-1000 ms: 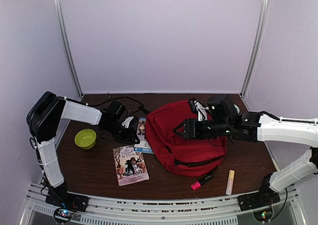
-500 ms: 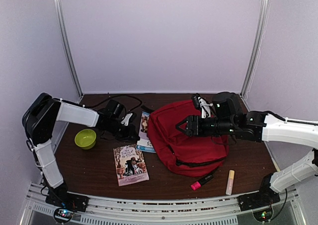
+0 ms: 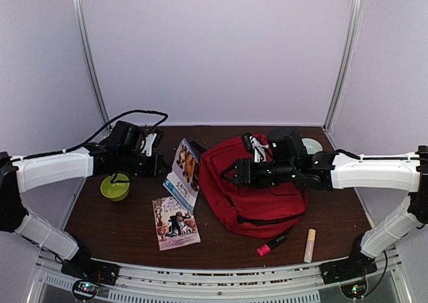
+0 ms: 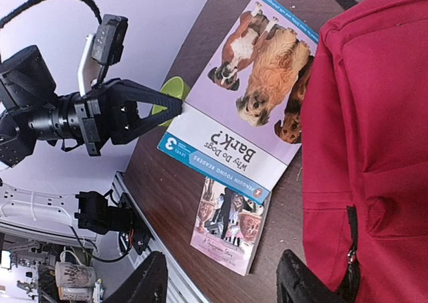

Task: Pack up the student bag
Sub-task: Adjust the book at the center of the board.

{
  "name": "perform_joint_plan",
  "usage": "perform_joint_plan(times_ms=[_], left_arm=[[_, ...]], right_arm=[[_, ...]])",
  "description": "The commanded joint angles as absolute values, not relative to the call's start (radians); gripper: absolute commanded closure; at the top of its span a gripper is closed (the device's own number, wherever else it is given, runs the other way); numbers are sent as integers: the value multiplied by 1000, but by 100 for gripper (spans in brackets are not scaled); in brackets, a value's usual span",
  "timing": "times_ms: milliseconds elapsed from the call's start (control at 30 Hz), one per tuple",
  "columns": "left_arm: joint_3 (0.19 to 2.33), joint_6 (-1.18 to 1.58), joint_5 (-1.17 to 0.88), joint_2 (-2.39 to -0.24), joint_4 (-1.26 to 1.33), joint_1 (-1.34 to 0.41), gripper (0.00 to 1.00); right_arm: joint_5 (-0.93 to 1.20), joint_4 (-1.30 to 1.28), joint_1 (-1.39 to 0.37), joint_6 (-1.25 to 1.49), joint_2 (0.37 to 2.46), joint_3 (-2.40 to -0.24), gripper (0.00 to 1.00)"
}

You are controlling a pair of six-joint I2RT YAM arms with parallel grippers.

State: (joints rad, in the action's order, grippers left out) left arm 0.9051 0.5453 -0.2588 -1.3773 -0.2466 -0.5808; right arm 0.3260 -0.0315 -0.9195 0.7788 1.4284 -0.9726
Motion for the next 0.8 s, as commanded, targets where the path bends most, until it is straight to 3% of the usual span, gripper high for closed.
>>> perform_joint_plan(times_ms=[0, 367, 400, 467, 533, 667, 767], left_arm=[[827, 547, -215, -1317, -365, -603, 100], [661, 644, -208, -1266, -377, -634, 100], [661, 649, -202, -1281, -364, -634, 89], [671, 658, -196, -1310, -322, -634, 57], [677, 672, -201, -1341, -245, -633, 40], [692, 712, -220, -1439, -133, -617, 25], [692, 761, -251, -1519, -66, -615, 22]], right_arm=[[365, 22, -936, 802, 1441, -1015, 43], [329, -21, -940, 779, 1425, -999, 43], [331, -18, -943, 784, 1431, -1000, 43], [322, -18, -955, 792, 1450, -1011, 43], [311, -14, -971, 807, 1489, -1049, 43], [352, 87, -1008, 921, 1622, -1112, 42], [362, 197, -1029, 1020, 1719, -1106, 42]])
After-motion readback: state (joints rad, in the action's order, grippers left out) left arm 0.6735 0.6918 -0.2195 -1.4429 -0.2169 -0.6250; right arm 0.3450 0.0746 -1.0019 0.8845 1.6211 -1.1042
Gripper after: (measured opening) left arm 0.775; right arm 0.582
